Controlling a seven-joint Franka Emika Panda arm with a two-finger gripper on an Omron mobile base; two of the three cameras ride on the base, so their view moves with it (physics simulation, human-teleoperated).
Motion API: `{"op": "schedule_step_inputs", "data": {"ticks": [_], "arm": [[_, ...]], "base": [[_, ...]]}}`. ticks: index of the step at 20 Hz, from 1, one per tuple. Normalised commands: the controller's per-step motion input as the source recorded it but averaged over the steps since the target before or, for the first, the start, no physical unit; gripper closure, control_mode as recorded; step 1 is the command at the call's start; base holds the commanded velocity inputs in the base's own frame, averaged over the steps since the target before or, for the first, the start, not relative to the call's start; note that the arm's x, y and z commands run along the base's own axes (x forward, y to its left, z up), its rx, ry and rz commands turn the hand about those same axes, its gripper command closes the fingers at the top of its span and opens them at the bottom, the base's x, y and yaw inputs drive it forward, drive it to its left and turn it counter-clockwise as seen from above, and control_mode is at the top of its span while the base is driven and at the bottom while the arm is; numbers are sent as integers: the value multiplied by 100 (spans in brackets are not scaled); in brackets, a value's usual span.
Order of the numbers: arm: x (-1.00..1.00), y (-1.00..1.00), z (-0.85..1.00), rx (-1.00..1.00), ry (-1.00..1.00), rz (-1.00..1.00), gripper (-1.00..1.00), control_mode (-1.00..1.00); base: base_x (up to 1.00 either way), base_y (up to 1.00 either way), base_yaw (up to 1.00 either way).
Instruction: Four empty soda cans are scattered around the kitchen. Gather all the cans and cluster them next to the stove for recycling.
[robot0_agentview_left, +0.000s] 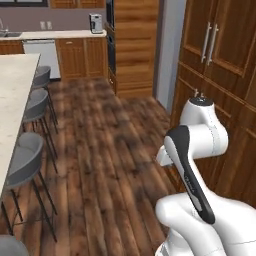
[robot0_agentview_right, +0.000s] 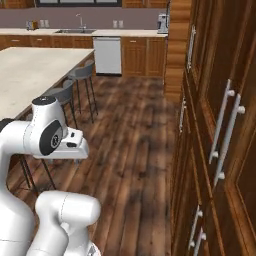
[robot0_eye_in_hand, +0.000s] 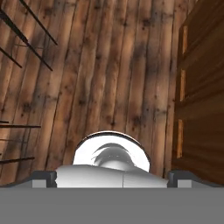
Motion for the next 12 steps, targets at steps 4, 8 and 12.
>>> {"op": "schedule_step_inputs", "data": {"ticks": [4, 8, 12], "arm": [[0, 0, 0, 0, 0, 0, -100, 100], [0, 0, 0, 0, 0, 0, -100, 100], [0, 0, 0, 0, 0, 0, -100, 100]], "base": [[87, 0, 26], [71, 0, 38], [63, 2, 43]]}}
